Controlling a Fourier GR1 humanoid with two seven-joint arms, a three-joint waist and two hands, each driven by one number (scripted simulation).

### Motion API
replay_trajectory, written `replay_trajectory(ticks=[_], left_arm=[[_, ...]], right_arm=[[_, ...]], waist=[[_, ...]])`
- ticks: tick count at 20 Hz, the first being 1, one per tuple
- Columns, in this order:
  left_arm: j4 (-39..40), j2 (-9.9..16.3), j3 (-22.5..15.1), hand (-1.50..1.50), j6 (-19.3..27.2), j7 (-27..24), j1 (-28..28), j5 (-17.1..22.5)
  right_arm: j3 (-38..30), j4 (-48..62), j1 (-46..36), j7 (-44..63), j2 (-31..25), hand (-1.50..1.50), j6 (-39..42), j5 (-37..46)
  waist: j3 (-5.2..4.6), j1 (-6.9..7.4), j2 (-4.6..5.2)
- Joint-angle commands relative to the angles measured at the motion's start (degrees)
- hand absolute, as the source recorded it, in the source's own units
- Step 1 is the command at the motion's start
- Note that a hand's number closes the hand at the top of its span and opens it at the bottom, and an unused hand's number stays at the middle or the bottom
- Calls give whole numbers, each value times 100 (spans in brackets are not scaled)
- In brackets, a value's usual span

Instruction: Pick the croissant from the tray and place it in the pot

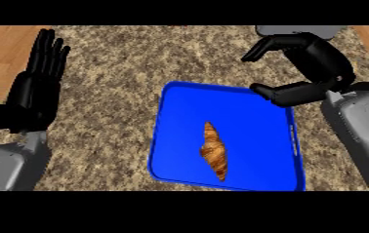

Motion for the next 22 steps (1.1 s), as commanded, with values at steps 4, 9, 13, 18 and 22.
replay_trajectory(ticks=[4,9,13,18,22], left_arm=[[539,-226,-59,0,-250,-106,-59,142],[617,-181,0,0,-287,166,-305,144],[701,-266,64,0,-336,-149,-41,90],[813,-289,177,0,-342,-223,79,37],[664,-318,165,0,-289,139,-128,-73]], right_arm=[[763,1041,-371,-2250,-371,-150,1438,1292],[1230,1623,-654,-3541,-594,-150,1325,2609],[1808,1634,-952,-3340,-615,-150,1078,3354],[2413,865,-1119,-2521,-470,-150,1187,3841],[2404,960,-1352,-2044,-80,-150,1435,4109]], waist=[[33,-86,5],[33,-200,-78],[23,-251,-123],[19,-370,-173],[21,-369,-169]])
